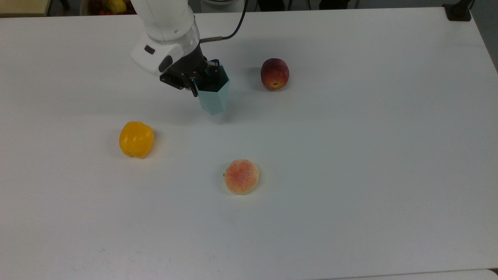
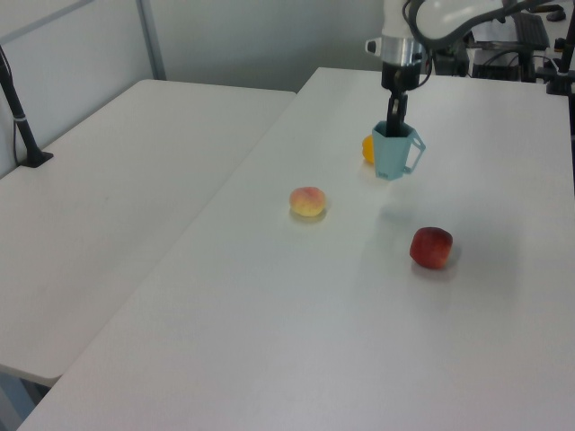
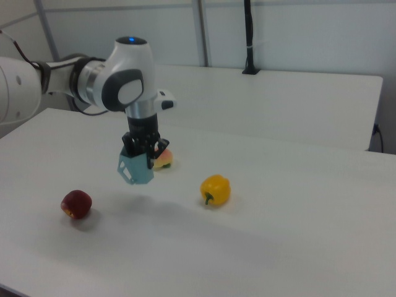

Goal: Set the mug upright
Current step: 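Lower the upright mug onto the table and open the gripper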

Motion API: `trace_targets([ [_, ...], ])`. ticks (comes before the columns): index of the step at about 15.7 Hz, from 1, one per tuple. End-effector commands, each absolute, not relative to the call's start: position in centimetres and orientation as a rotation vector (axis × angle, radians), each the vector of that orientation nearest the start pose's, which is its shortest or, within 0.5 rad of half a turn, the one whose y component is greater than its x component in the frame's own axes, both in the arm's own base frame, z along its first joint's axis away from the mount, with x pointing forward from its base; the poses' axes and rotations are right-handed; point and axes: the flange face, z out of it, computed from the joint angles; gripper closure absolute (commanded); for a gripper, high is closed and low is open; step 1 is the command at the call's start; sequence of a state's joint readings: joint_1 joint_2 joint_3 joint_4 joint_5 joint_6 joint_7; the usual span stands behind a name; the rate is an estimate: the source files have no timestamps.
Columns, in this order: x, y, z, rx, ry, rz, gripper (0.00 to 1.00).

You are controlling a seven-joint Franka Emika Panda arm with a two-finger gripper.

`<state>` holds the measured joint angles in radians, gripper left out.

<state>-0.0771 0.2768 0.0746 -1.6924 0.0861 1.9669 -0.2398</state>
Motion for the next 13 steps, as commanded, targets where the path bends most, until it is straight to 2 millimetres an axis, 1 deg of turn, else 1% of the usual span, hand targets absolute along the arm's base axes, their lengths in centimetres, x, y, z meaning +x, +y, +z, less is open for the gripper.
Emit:
trace_targets([
  [1, 63.7, -0.1, 40.1, -2.982, -0.446, 0.014, 1.00],
  [3, 63.9, -0.1, 38.3, -2.971, -0.456, 0.050, 1.00],
  [4, 64.0, -0.1, 37.8, -2.969, -0.466, 0.054, 1.00],
  [7, 64.2, 0.2, 36.9, -2.976, -0.486, 0.007, 1.00],
  [8, 64.3, 0.2, 36.6, -2.976, -0.485, 0.005, 0.91],
  [10, 64.3, 0.2, 36.6, -2.979, -0.467, 0.004, 0.44],
  [11, 64.4, 0.4, 36.7, -2.980, -0.465, 0.002, 0.34],
  [12, 64.4, 0.4, 36.8, -2.981, -0.458, 0.000, 0.26],
  [13, 64.4, 0.5, 36.9, -2.982, -0.447, 0.001, 0.09],
])
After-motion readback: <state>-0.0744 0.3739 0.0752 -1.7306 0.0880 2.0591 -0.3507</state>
